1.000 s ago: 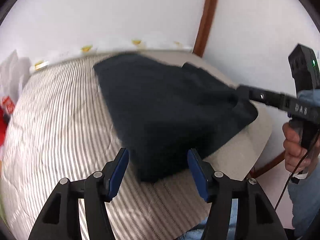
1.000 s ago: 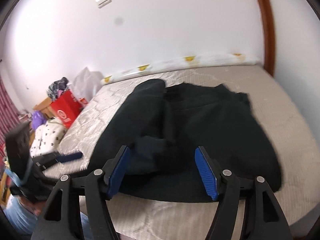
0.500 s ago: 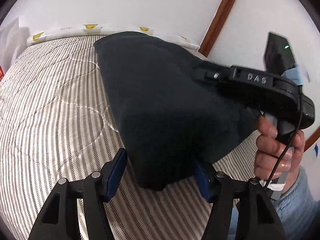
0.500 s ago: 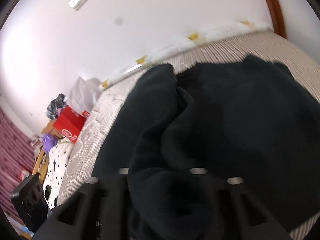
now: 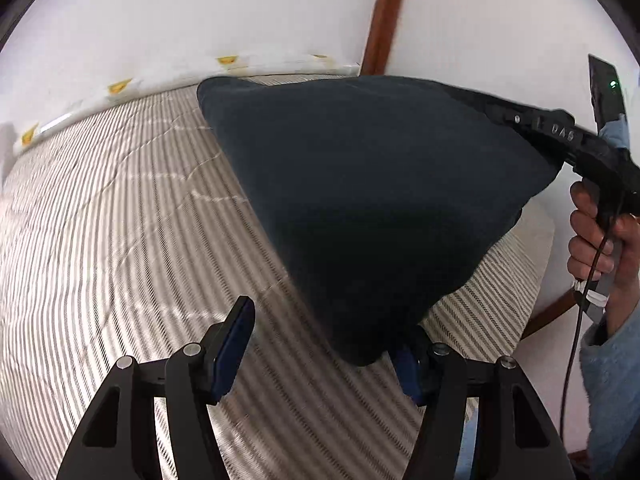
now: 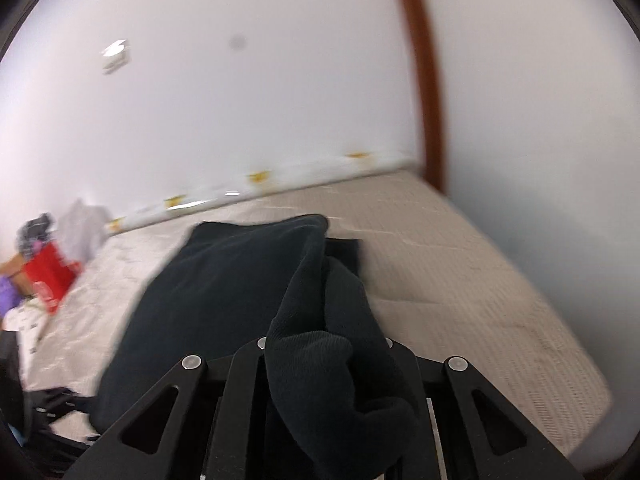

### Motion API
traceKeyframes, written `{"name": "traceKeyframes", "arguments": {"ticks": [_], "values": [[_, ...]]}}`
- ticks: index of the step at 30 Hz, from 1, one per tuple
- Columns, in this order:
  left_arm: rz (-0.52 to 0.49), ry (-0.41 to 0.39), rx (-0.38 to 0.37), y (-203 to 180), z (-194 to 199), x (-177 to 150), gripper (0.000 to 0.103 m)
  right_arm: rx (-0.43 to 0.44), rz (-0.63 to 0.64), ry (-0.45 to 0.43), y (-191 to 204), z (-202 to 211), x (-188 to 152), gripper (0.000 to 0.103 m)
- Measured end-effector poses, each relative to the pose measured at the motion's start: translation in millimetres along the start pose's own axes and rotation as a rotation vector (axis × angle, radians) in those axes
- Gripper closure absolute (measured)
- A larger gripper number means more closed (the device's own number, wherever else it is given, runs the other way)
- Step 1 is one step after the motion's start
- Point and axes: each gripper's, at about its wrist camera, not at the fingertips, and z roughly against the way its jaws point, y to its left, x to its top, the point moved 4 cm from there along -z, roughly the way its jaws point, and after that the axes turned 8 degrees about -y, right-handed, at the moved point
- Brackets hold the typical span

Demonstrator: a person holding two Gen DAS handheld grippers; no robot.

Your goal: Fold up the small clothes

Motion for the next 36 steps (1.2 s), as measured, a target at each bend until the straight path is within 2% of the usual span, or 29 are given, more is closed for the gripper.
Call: {"name": "traceKeyframes", "arguments": {"ticks": [3, 5, 6, 7, 8, 9, 10, 11, 14, 15, 16, 17, 19, 22, 25, 30, 36], "values": [[-0.007, -0.013, 0.005, -9, -4, 6, 0.042, -0.007, -0.062, 0.081, -23, -19, -24, 0.088], [-0.004, -0.003, 0.027, -12, -6, 6, 0.042, -0.005, -0.068, 0.096, -26, -22, -33, 0.084], [0.004, -0.001, 0.034, -9, -7, 6, 0.042, -0.021, -0.068, 0.095, -28, -19, -35, 0.079], [0.018, 0.004, 0.031, -8, -9, 7, 0.046, -0.037, -0.067, 0.090, -30, -17, -36, 0.066], [0.035, 0.012, 0.014, -7, -11, 9, 0.049, -0.057, -0.069, 0.081, -34, -13, -38, 0.057], [0.051, 0.016, -0.005, -8, -12, 11, 0.054, -0.080, -0.080, 0.081, -42, -11, -41, 0.043], [0.062, 0.011, -0.020, -8, -11, 12, 0.059, -0.083, -0.103, 0.092, -48, -10, -44, 0.037], [0.062, 0.006, -0.025, -9, -10, 12, 0.062, -0.070, -0.139, 0.113, -52, -12, -48, 0.036], [0.048, -0.025, -0.010, -11, -7, 17, 0.075, -0.038, -0.230, 0.200, -58, -22, -60, 0.037], [0.045, -0.035, -0.010, -11, -6, 19, 0.078, -0.007, -0.239, 0.215, -55, -28, -61, 0.044], [0.051, -0.043, -0.015, -7, -4, 19, 0.081, 0.029, -0.240, 0.212, -51, -31, -60, 0.068], [0.065, -0.053, -0.022, -3, -1, 20, 0.082, 0.059, -0.256, 0.205, -46, -35, -57, 0.079], [0.068, -0.073, -0.017, 3, 4, 22, 0.084, 0.007, -0.224, 0.203, -34, -41, -50, 0.084], [0.085, -0.095, 0.011, 20, 4, 29, 0.086, -0.015, -0.179, 0.206, -12, -51, -44, 0.085], [0.152, -0.099, 0.024, 54, 2, 38, 0.087, 0.016, -0.199, 0.218, 4, -65, -35, 0.085], [0.193, -0.113, 0.085, 100, -2, 51, 0.087, 0.038, -0.145, 0.223, 54, -105, -16, 0.086], [0.262, -0.144, 0.171, 160, -1, 65, 0.088, 0.123, -0.106, 0.232, 114, -144, 5, 0.086]]}}
